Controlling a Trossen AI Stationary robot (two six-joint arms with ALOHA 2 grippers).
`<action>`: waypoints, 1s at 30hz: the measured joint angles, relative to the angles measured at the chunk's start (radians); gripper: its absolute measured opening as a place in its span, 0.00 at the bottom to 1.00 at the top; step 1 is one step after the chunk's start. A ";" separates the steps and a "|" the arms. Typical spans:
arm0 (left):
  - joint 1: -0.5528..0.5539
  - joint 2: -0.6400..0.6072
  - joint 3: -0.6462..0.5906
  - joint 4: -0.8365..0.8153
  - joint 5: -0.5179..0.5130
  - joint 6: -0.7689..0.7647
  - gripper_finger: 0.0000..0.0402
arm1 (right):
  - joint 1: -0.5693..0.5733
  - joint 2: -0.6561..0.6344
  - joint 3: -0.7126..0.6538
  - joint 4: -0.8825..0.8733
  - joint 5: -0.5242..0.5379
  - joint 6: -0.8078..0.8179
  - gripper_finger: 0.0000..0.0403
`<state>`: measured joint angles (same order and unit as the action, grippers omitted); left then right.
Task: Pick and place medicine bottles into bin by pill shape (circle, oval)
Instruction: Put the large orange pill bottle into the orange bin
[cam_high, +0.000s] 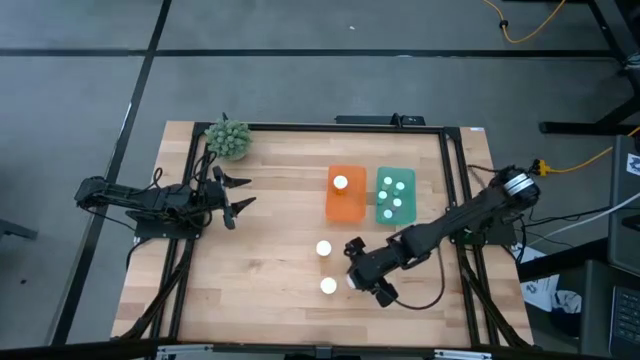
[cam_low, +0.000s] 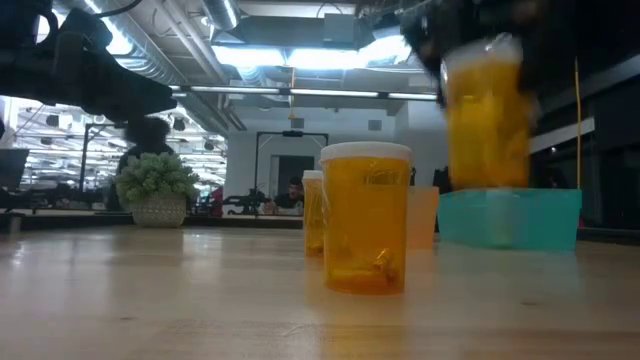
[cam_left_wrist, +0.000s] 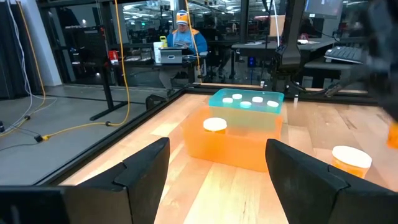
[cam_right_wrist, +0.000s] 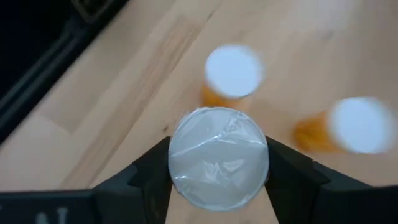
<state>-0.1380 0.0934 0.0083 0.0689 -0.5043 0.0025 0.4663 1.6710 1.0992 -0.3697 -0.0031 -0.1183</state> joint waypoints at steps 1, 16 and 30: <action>0.000 0.000 0.000 0.000 0.000 0.000 0.64 | -0.001 -0.021 0.019 -0.029 0.024 0.006 0.51; 0.000 0.000 0.000 0.000 0.000 -0.003 0.64 | -0.289 -0.131 0.105 -0.186 0.356 0.091 0.52; 0.000 0.000 0.000 0.000 0.001 -0.001 0.64 | -0.503 0.054 0.103 -0.120 0.166 0.108 0.52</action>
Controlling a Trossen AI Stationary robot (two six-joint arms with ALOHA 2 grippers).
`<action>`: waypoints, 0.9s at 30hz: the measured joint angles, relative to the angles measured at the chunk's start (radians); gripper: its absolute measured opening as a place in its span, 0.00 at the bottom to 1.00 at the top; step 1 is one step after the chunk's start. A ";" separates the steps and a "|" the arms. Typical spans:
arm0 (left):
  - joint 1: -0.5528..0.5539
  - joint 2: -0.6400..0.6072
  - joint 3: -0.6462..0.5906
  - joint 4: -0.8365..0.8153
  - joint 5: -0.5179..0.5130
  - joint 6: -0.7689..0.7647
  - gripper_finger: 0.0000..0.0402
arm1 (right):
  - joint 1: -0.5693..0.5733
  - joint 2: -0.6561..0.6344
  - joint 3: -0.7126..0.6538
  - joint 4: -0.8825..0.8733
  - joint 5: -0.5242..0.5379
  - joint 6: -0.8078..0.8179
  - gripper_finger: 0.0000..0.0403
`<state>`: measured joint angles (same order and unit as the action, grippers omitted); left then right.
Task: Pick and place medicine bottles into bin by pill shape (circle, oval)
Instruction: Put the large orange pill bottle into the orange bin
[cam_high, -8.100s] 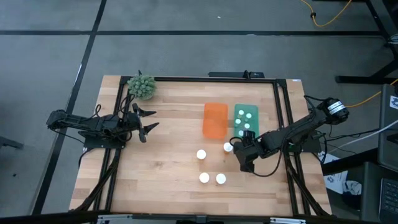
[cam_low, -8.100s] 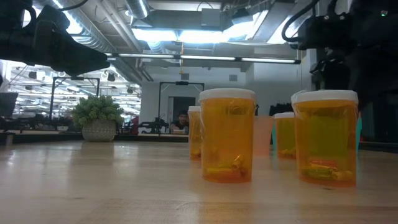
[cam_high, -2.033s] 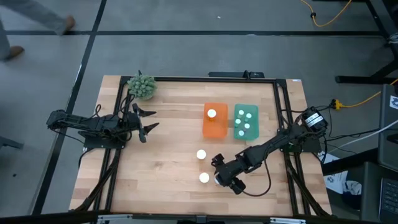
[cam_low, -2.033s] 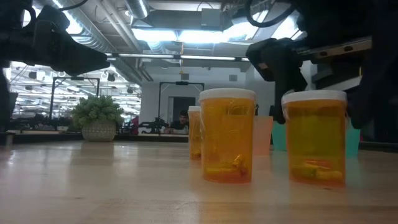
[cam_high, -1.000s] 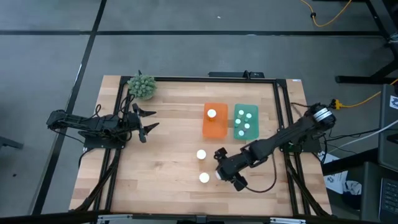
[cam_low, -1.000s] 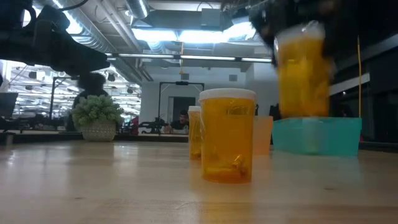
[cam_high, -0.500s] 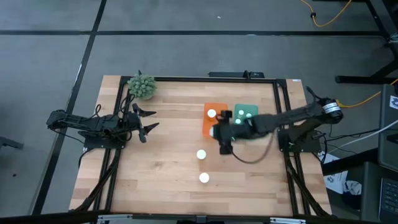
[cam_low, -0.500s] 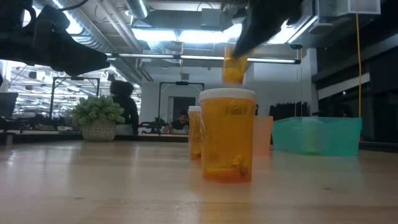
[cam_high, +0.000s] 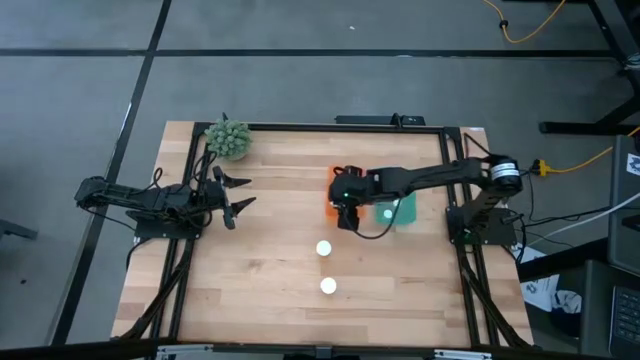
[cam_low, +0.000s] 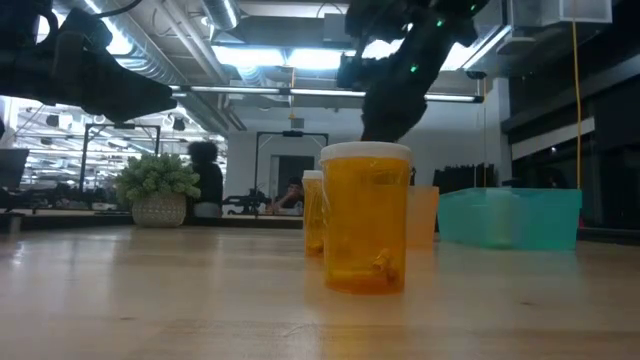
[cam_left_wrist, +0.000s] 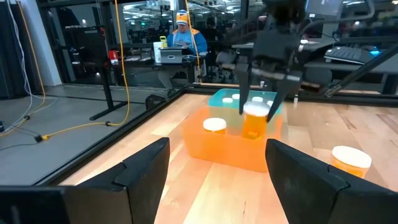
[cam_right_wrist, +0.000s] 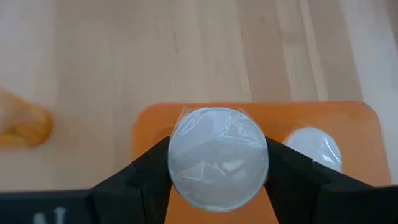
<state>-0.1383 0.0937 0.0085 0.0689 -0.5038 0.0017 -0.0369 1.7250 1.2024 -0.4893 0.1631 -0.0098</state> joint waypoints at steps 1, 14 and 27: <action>0.000 0.000 0.000 0.000 0.000 -0.001 0.64 | -0.006 0.015 0.000 0.018 -0.001 -0.003 0.52; 0.000 0.000 0.000 0.000 0.000 -0.018 0.64 | -0.033 0.095 -0.001 0.046 0.000 0.032 0.61; 0.000 0.000 0.000 0.000 0.000 -0.018 0.64 | -0.015 0.091 0.200 -0.215 0.003 0.101 0.68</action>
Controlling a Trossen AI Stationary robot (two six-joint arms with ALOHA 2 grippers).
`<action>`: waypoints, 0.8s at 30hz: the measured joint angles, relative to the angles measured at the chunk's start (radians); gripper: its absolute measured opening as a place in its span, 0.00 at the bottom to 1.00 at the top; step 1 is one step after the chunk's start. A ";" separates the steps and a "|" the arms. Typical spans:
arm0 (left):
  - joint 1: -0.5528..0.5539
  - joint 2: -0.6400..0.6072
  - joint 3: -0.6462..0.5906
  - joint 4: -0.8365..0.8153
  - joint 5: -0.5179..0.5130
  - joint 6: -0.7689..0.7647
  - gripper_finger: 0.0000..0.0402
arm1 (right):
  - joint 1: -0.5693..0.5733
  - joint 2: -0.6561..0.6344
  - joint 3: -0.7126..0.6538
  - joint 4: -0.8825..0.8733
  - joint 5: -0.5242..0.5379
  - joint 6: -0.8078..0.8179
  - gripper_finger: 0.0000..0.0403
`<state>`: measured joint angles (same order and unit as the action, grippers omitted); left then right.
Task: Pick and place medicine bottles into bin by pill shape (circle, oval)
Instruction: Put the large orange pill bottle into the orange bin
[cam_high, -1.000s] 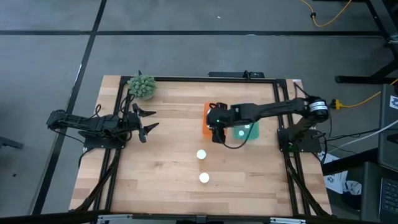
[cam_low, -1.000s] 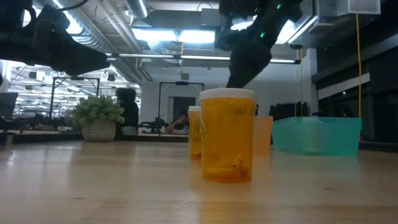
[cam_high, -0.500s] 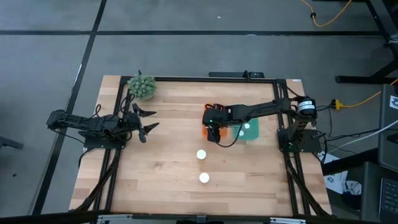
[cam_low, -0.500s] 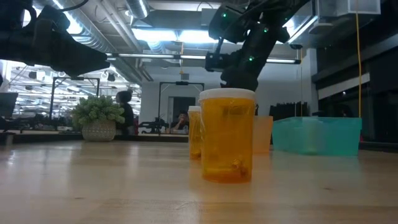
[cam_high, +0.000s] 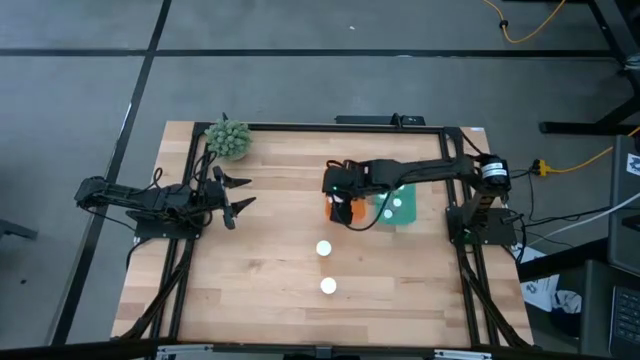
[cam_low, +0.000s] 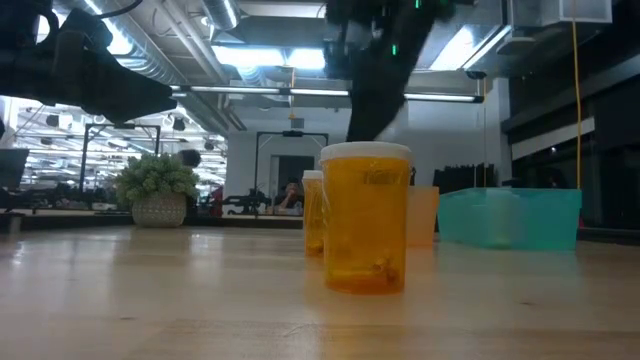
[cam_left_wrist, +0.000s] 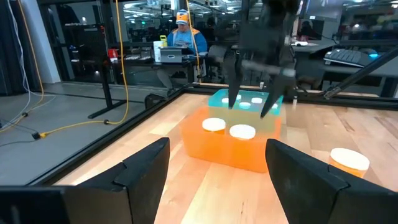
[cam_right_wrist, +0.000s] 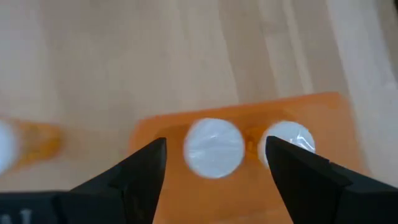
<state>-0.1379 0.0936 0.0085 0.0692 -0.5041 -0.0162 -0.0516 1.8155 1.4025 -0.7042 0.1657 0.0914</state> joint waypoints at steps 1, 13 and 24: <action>0.000 0.000 0.000 0.000 0.000 0.000 0.64 | 0.013 -0.001 0.033 -0.035 0.002 0.013 0.68; 0.000 0.000 0.000 0.000 0.000 -0.001 0.64 | 0.287 -0.003 0.069 -0.146 -0.108 -0.072 0.68; 0.000 0.000 0.000 0.000 0.000 -0.009 0.64 | 0.323 -0.001 -0.231 0.274 -0.143 -0.050 0.68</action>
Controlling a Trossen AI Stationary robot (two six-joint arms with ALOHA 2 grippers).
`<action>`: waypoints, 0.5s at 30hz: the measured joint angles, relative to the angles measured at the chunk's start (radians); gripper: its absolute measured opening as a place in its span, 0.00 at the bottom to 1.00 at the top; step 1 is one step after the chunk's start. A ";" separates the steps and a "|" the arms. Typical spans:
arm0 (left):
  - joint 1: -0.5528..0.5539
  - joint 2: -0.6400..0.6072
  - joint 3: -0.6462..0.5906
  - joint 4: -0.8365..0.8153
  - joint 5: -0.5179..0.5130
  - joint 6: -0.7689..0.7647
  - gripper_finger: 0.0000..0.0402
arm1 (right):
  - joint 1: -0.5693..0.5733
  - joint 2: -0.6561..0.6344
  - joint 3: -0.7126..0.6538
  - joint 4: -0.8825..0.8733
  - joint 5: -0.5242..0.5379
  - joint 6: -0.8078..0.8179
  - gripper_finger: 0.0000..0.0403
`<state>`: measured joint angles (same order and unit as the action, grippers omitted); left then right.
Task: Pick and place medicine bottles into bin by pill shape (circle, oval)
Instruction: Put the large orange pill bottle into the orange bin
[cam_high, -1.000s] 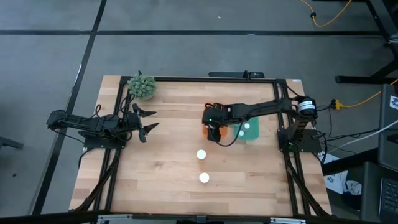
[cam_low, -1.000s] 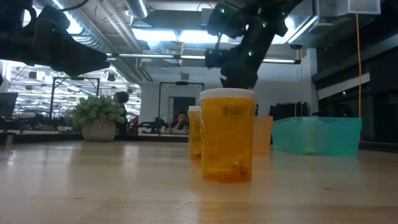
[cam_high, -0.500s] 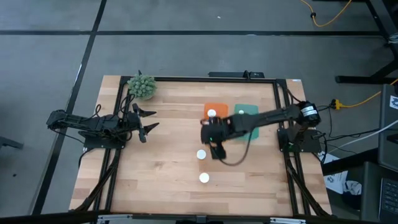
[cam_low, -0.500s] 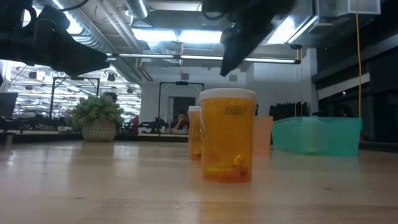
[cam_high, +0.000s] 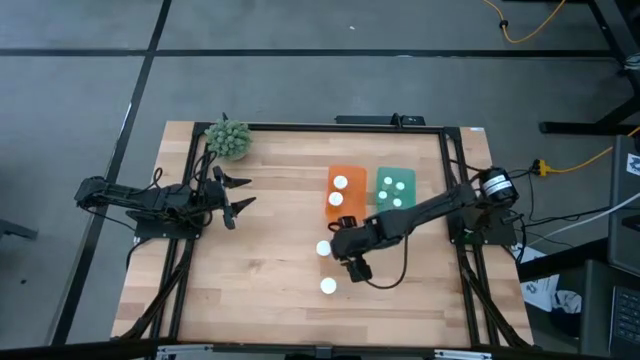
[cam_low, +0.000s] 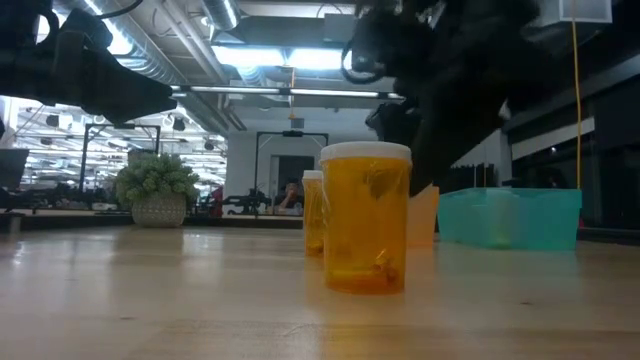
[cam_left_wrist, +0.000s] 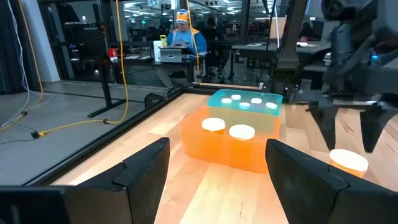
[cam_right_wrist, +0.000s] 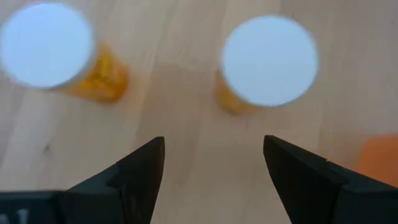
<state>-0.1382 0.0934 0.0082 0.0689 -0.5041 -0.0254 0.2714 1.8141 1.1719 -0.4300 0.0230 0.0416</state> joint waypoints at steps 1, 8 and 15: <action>0.000 0.000 0.000 0.000 0.000 0.000 0.64 | -0.005 0.000 -0.019 0.039 0.001 -0.002 0.68; 0.000 0.000 0.000 0.000 0.000 0.000 0.64 | -0.042 0.015 -0.082 0.194 0.009 -0.025 0.68; 0.000 0.000 0.000 0.000 0.000 -0.002 0.64 | -0.059 0.056 -0.084 0.313 0.003 -0.107 0.68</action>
<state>-0.1382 0.0933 0.0082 0.0689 -0.5044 -0.0272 0.2127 1.8700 1.0882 -0.1165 0.0256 -0.0651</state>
